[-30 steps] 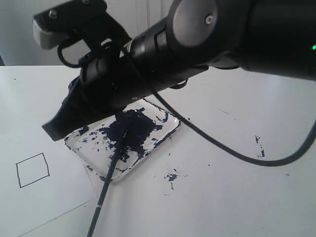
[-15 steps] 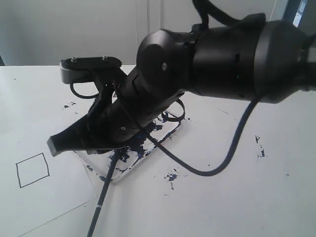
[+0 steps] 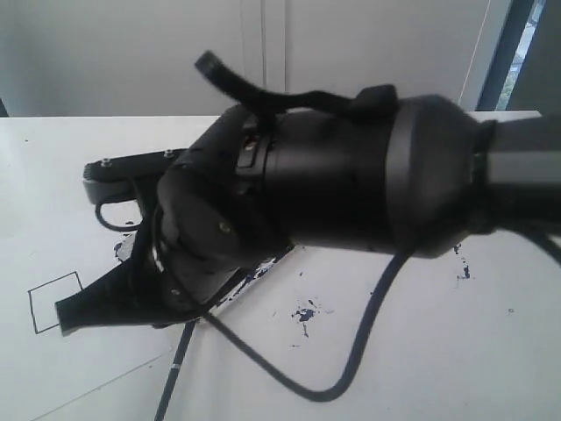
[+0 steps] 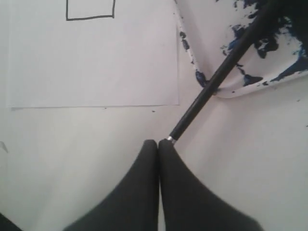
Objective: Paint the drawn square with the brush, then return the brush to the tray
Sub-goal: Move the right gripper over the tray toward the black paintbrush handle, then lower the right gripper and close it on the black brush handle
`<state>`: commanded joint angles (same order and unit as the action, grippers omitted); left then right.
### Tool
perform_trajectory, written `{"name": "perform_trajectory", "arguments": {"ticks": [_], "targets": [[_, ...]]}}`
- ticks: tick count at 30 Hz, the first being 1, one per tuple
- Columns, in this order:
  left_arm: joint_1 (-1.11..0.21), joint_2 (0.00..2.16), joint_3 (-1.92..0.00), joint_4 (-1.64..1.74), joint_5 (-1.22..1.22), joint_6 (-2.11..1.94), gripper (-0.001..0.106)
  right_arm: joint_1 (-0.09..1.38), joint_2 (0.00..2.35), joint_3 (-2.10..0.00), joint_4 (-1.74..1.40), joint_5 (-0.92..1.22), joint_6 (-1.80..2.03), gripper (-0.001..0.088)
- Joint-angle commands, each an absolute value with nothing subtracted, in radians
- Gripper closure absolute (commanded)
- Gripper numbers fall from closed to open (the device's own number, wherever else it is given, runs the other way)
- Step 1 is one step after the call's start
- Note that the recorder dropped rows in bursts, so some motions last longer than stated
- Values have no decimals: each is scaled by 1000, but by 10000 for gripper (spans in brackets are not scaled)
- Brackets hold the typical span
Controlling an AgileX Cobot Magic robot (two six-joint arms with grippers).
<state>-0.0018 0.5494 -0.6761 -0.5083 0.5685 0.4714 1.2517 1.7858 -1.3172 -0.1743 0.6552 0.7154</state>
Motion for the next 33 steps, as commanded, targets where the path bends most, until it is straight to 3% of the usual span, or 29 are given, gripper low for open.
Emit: {"name": "perform_trajectory", "arguments": {"ticks": [8, 20, 33], "targets": [[-2, 549, -676, -508, 568, 471, 1050, 1312, 1822, -1313, -425, 688, 1030, 868], [-2, 549, -676, -508, 568, 471, 1050, 1365, 1828, -1249, -472, 763, 1501, 868], [-2, 549, -676, -508, 568, 471, 1050, 1385, 1853, -1244, -580, 689, 1665, 868]]}}
